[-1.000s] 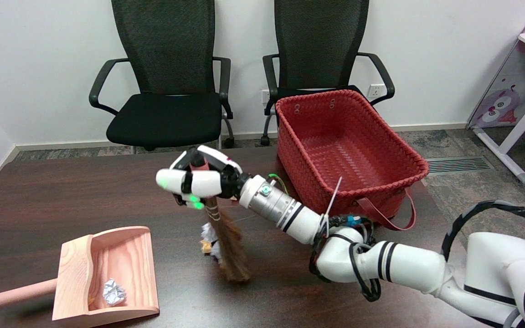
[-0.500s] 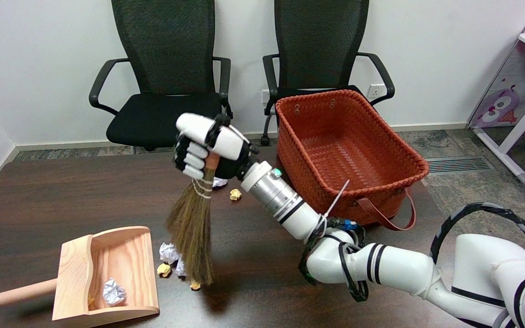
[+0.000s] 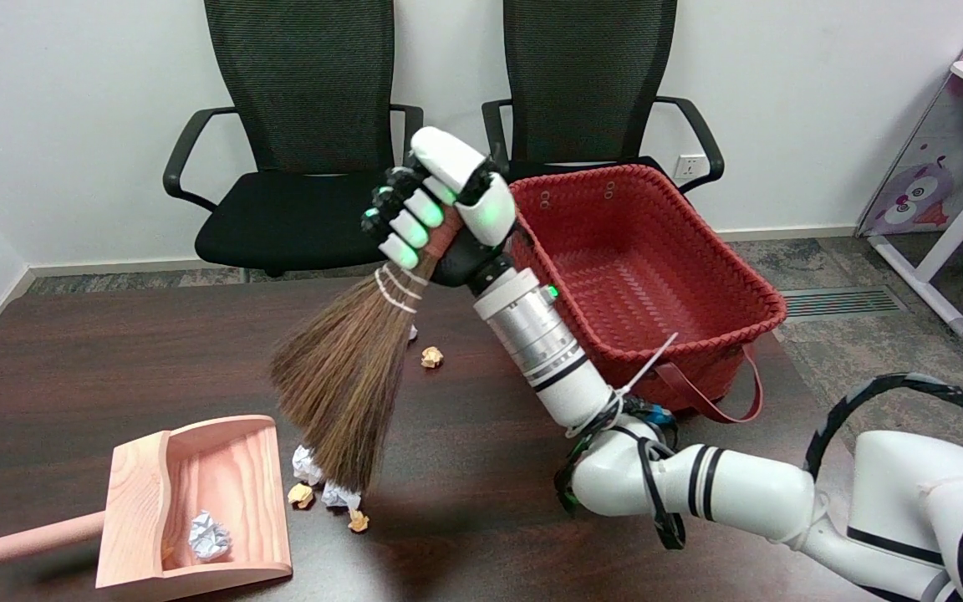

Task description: Sweep the paper ball into the dustpan.

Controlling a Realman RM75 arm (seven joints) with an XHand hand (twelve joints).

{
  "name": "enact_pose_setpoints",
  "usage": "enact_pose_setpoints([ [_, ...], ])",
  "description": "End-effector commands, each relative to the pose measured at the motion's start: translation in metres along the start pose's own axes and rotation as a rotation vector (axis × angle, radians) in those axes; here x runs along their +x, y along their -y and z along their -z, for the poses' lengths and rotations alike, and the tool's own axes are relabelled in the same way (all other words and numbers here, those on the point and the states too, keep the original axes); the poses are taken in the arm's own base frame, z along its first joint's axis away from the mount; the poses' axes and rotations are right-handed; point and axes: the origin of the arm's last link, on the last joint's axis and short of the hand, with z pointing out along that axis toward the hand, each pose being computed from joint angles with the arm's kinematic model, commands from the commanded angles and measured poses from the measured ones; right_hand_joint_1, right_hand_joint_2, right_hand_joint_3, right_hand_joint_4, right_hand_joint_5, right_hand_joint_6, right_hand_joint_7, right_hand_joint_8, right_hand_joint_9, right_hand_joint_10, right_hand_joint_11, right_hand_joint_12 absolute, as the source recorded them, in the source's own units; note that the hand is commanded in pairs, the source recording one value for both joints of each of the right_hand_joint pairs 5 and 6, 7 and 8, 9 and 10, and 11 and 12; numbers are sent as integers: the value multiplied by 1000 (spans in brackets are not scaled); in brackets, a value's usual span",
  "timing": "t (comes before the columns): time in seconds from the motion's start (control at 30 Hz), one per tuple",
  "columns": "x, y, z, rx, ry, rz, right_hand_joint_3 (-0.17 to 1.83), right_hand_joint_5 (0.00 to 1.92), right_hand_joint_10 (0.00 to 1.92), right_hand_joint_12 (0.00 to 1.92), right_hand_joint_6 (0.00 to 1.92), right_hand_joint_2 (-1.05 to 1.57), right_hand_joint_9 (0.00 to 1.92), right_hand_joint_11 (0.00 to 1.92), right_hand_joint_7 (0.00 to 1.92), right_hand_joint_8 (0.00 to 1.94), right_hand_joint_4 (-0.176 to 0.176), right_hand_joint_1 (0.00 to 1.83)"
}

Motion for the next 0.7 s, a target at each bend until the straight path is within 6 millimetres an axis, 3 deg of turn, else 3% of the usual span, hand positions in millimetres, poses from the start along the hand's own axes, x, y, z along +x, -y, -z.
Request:
enact_pose_setpoints([
  [0.03,-15,33,27,48,11,362,1461,1920,1920,1920,1920,1306,1920,1920,1920,1920,-10,894],
  [0.27,-32,29,47,-46,-32,755,1572,1920,1920,1920,1920,1400,1920,1920,1920,1920,5,879],
  [0.43,-55,19,54,-104,9,1005,1598,1920,1920,1920,1920,1425,1920,1920,1920,1920,7,880],
  [0.7,-81,-21,53,-206,29,1236,1623,1920,1920,1920,1920,1456,1920,1920,1920,1920,13,876],
])
